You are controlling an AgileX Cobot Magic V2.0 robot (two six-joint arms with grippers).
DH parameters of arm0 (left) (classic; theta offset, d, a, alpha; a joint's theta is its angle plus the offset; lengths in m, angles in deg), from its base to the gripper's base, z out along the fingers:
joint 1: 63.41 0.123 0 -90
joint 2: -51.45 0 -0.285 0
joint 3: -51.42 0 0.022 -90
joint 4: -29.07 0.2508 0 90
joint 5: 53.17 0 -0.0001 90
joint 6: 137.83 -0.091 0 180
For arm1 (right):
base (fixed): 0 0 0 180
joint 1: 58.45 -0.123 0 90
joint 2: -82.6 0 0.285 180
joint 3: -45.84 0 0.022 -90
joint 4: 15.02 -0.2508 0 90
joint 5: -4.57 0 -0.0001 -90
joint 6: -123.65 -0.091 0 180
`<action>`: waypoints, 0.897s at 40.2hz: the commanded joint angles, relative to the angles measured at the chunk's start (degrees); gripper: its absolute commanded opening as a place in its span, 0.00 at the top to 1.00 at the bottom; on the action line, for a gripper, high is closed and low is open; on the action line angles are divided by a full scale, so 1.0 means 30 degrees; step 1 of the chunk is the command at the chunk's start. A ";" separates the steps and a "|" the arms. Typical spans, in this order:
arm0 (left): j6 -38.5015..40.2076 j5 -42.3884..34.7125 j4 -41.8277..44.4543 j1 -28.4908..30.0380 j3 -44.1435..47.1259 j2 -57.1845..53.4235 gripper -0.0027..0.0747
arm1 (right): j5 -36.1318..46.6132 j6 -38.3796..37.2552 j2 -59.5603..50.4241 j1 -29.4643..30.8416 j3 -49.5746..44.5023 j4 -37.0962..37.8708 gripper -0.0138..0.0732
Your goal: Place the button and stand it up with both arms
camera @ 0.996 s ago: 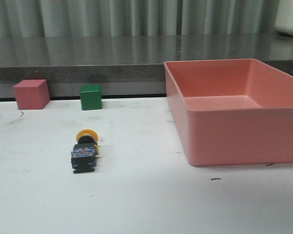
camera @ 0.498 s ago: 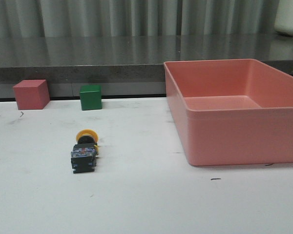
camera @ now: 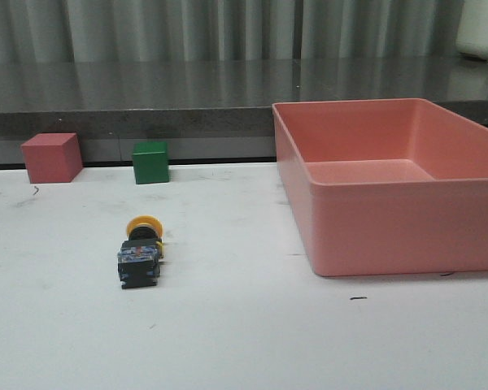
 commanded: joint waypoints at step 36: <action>-0.0005 -0.1410 -0.0174 -0.0118 -0.0526 0.0233 0.24 | 0.0990 -0.2716 -0.0160 0.0108 0.0123 0.2346 0.32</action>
